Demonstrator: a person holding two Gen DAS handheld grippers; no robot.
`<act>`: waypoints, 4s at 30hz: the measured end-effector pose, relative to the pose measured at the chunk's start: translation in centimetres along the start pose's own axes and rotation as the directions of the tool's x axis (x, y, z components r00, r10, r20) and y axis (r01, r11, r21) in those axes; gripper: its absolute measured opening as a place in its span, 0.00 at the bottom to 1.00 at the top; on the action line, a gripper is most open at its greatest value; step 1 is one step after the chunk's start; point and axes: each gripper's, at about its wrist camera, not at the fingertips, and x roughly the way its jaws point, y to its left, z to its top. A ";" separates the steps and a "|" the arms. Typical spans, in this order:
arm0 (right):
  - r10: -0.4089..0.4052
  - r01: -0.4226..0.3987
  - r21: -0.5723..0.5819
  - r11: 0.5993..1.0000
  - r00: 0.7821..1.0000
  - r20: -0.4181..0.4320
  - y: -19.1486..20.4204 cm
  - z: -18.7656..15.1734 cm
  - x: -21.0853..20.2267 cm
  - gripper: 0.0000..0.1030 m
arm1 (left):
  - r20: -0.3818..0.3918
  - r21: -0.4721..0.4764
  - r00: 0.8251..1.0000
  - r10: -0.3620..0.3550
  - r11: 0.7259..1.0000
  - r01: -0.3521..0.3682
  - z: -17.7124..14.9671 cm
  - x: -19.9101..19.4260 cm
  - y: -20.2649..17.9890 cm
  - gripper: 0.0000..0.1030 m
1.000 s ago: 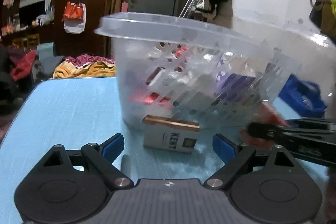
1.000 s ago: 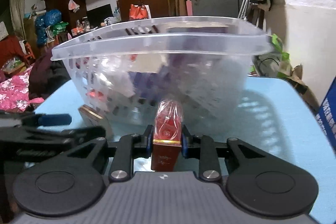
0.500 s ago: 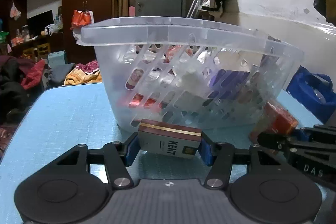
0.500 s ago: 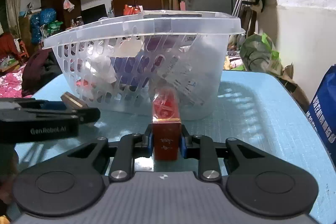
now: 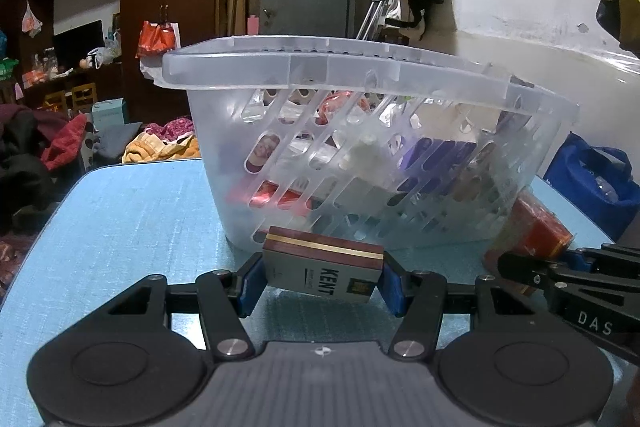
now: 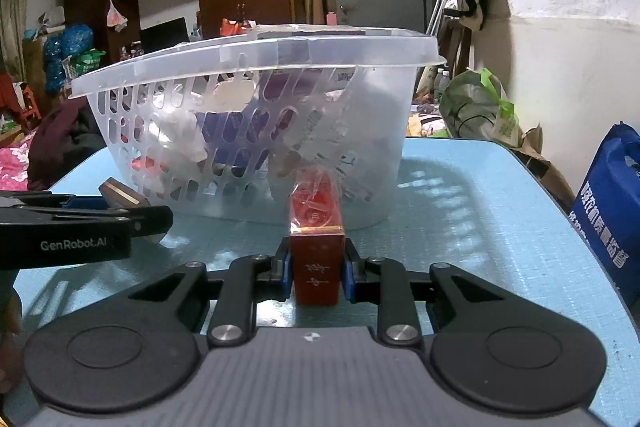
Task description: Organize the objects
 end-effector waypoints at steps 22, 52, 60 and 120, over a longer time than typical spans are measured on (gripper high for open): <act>-0.086 0.083 0.056 0.995 0.995 0.047 -0.6 -0.2 -0.7 0.26 | 0.011 -0.005 1.000 0.011 1.000 -0.011 0.1 -0.1 0.0 0.60; 0.097 -0.081 -0.139 0.987 0.989 0.115 -0.1 15.1 0.8 0.70 | 0.106 -0.053 0.989 -0.102 0.993 0.108 12.5 -0.9 1.6 0.89; 0.150 -0.126 -0.152 0.980 0.976 0.160 -1.1 14.0 -3.4 1.00 | 0.158 -0.003 0.980 -0.123 0.992 0.125 10.5 -3.9 0.7 0.94; 0.015 -0.011 -0.054 0.998 0.998 0.062 -4.7 11.4 -3.4 1.00 | 0.090 0.022 0.995 -0.044 0.999 0.042 8.0 -5.4 0.3 0.96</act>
